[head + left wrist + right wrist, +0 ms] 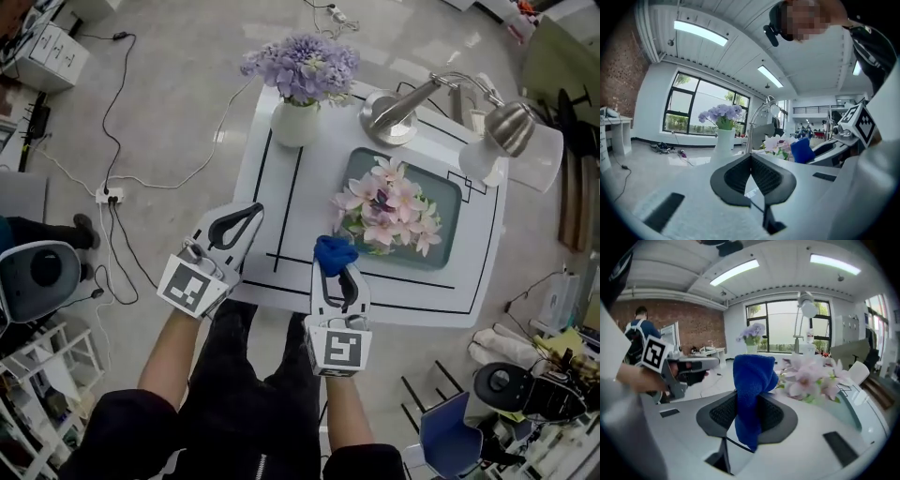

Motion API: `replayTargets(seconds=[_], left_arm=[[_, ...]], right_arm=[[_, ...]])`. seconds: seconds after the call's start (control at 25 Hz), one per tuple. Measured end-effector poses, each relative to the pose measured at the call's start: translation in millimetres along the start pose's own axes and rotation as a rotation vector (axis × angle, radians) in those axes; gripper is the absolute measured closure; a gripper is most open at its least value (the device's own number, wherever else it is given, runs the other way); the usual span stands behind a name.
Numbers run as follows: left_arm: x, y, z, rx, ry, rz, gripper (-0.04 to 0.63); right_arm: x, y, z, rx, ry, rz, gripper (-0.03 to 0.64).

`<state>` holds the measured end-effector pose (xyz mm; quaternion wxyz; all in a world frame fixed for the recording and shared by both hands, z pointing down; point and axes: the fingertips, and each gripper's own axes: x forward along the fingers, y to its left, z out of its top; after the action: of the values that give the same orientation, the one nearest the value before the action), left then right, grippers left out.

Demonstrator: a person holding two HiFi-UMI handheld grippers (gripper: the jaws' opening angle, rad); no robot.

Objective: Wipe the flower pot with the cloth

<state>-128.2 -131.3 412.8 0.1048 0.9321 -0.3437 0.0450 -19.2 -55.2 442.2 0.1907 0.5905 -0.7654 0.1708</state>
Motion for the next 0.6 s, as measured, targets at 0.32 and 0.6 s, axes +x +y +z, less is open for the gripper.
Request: replayTargets(seconds=[0.32,0.6], left_arm=[[-29.0,38.9,-25.1,0.028,0.048,-0.086,0.59],[-7.7,31.8,-38.8,-0.044,0.033,-0.128,0.589]], right_arm=[[75.8,-17.3,-42.9,-0.554,0.242,-0.222,0.508],[81.1,-59.8,-53.4,-0.603,0.303,-0.306,0.508]])
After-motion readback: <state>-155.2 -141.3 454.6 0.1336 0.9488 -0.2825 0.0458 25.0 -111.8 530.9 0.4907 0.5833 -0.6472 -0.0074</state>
